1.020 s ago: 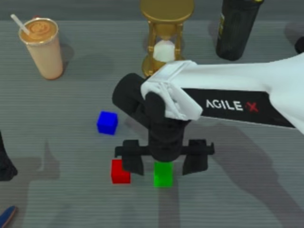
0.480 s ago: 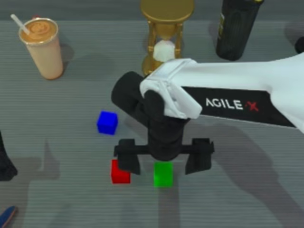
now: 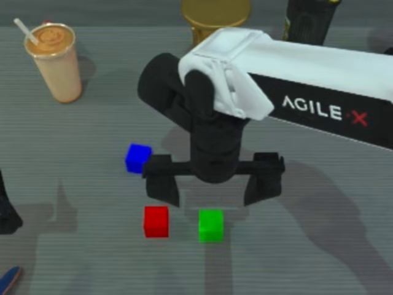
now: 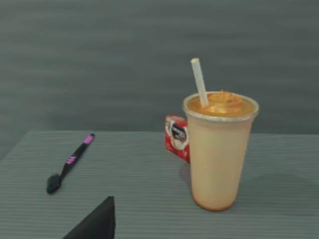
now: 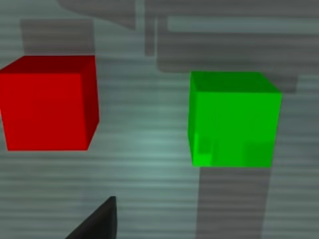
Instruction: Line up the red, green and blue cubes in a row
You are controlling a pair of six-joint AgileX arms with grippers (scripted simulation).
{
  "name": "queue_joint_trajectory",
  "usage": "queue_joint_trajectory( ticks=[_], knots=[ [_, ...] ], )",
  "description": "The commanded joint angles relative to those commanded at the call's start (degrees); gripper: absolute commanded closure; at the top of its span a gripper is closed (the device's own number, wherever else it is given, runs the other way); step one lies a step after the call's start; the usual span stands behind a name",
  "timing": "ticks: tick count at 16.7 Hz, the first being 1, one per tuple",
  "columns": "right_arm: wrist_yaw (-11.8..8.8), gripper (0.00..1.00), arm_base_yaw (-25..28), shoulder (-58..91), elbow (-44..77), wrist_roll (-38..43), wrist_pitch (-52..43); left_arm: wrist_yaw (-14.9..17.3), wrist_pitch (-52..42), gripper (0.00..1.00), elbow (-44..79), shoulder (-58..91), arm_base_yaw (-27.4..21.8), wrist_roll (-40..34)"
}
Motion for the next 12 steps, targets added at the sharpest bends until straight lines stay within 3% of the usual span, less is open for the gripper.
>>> queue_joint_trajectory(
  ticks=[6,12],
  knots=[
    [0.4,0.00,-1.0,-1.4,-1.3,-0.8,1.1,0.1,-1.1,0.00,1.5,1.6,-0.5,-0.2],
    [3.9,0.00,-8.4,-18.2,-16.0,-9.1,10.1,0.3,-12.0,0.00,18.7,19.7,-4.7,-2.1]
  ],
)
